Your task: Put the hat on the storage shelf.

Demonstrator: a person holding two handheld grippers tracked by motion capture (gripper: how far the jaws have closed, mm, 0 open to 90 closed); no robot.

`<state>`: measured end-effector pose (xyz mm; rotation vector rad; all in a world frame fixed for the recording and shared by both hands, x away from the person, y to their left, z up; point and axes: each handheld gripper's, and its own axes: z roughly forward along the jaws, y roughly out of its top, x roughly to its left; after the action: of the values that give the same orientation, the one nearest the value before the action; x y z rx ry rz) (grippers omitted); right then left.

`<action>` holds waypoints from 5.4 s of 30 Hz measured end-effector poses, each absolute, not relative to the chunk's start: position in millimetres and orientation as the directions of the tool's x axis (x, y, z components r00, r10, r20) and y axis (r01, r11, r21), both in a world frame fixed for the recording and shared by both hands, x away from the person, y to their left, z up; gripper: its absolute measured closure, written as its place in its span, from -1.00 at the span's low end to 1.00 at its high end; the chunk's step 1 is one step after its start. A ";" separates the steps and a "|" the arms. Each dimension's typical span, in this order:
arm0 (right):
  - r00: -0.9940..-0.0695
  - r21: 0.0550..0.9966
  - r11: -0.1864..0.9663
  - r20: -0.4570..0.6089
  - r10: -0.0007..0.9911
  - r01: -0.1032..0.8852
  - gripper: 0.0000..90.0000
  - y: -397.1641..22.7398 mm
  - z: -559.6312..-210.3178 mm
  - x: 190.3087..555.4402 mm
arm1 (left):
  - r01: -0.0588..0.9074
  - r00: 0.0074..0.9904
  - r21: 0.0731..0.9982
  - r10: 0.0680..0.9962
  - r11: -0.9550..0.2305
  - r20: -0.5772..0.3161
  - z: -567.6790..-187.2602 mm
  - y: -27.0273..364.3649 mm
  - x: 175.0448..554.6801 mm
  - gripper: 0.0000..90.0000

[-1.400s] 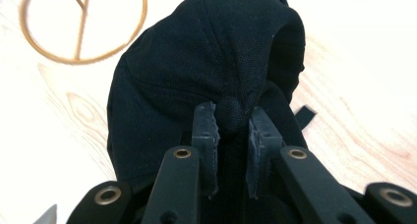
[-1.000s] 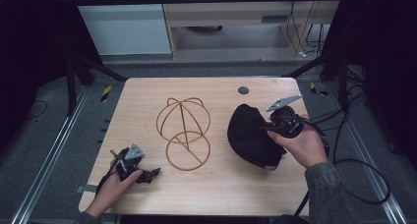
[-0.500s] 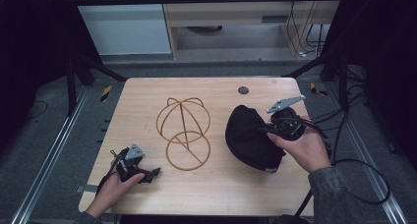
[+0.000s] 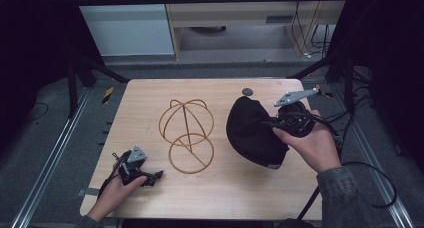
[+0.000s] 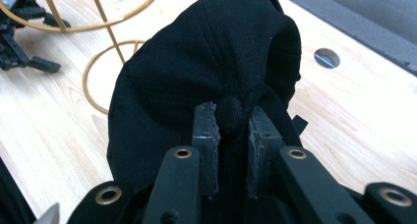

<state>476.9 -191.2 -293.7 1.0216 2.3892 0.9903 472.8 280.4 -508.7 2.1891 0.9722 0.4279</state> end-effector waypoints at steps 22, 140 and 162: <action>-0.648 0.762 0.461 -0.072 0.759 0.455 0.73 -193.6 -261.2 471.0 | 0.519 0.662 0.711 0.749 -0.474 0.016 -508.8 280.1 472.7 -1.00; -0.852 0.732 0.601 -0.054 0.520 0.320 0.68 -12.4 -199.6 530.9 | 0.520 0.660 0.710 0.751 -0.475 0.019 -508.6 279.8 472.6 -1.00; -0.864 0.706 0.627 -0.046 0.502 0.328 0.63 2.6 -212.9 535.2 | 0.520 0.660 0.710 0.751 -0.475 0.019 -508.6 279.8 472.6 -1.00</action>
<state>535.2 2.6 -212.9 0.6782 2.6127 1.0633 472.6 279.8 -508.6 2.1856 0.9783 0.4327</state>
